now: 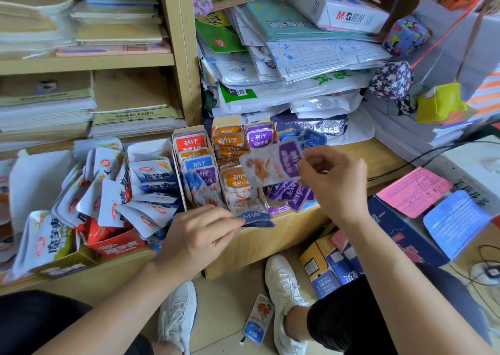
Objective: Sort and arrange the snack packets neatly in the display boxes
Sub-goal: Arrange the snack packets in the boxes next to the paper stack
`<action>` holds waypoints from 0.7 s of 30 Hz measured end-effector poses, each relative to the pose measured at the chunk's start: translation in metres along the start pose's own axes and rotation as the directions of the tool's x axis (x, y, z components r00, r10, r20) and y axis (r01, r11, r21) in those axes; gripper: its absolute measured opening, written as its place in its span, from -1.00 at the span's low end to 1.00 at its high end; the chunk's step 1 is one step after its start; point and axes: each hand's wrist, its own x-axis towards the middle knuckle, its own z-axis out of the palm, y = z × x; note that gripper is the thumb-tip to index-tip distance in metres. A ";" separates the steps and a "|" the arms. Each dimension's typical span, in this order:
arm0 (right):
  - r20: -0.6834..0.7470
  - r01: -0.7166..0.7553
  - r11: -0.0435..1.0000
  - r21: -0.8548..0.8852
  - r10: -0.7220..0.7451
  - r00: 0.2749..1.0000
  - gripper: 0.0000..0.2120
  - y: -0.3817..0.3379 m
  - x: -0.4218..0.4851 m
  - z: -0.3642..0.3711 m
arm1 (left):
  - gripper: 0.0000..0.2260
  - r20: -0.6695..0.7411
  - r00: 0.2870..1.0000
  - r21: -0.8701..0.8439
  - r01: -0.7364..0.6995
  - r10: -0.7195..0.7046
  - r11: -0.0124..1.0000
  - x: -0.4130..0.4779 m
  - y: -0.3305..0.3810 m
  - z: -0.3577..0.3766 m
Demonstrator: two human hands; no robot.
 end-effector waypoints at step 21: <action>0.233 0.055 0.999 -0.003 -0.052 0.971 -0.71 0.008 0.002 0.017 | -0.89 -0.215 0.902 -0.210 0.333 -0.375 0.919 0.028 0.000 -0.010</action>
